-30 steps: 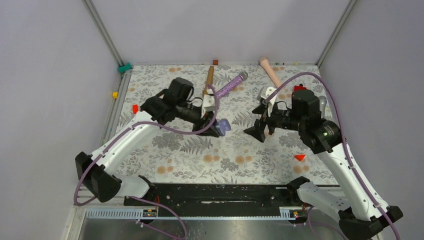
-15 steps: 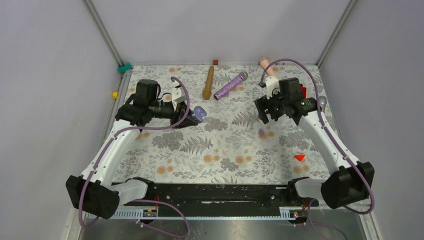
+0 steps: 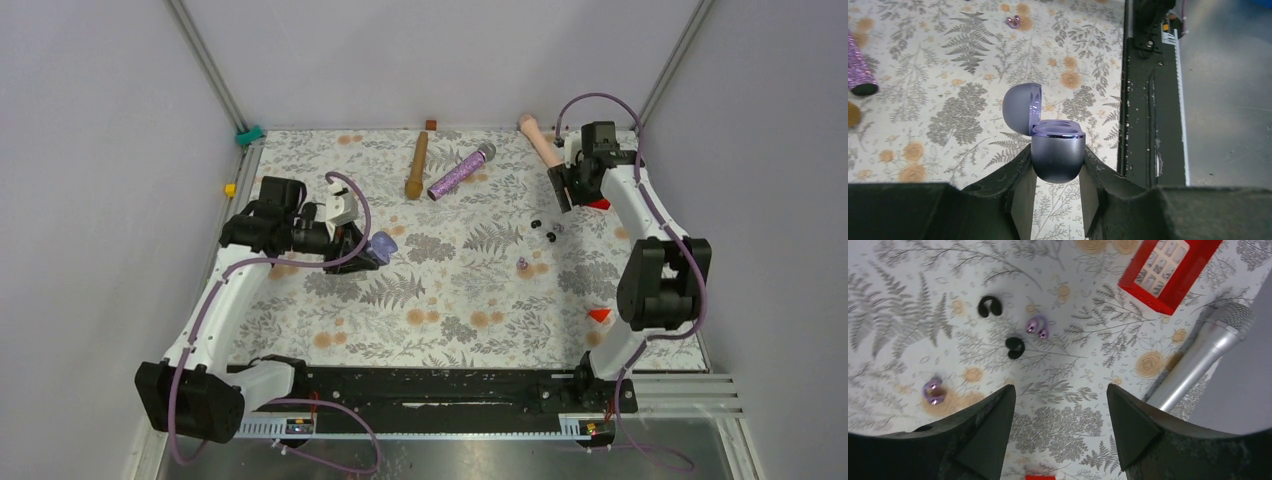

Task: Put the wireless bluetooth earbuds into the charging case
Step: Pick up the earbud from the center of the board.

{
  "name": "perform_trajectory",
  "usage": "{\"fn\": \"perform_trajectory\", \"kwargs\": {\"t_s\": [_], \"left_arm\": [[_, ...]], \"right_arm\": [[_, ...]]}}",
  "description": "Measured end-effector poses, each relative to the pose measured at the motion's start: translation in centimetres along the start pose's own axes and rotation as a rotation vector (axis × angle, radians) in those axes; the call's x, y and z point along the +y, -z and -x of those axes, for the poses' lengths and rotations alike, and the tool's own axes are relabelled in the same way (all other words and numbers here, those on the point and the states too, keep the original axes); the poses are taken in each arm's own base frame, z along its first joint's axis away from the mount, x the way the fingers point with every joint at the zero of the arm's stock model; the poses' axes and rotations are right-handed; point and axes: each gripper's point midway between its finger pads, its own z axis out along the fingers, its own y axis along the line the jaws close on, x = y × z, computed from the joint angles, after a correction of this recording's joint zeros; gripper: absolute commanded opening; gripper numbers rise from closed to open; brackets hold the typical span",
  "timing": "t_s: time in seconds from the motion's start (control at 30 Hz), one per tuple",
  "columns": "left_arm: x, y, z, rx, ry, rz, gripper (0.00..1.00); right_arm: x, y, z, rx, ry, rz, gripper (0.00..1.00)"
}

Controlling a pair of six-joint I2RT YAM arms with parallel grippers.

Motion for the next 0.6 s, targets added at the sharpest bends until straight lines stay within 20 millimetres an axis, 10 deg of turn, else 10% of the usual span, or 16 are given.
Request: {"fn": "perform_trajectory", "kwargs": {"t_s": [0.6], "left_arm": [[-1.9, 0.7, -0.7, -0.052, 0.028, -0.103, 0.0]], "right_arm": [[-3.9, -5.5, -2.0, 0.194, -0.022, -0.19, 0.49]]}}
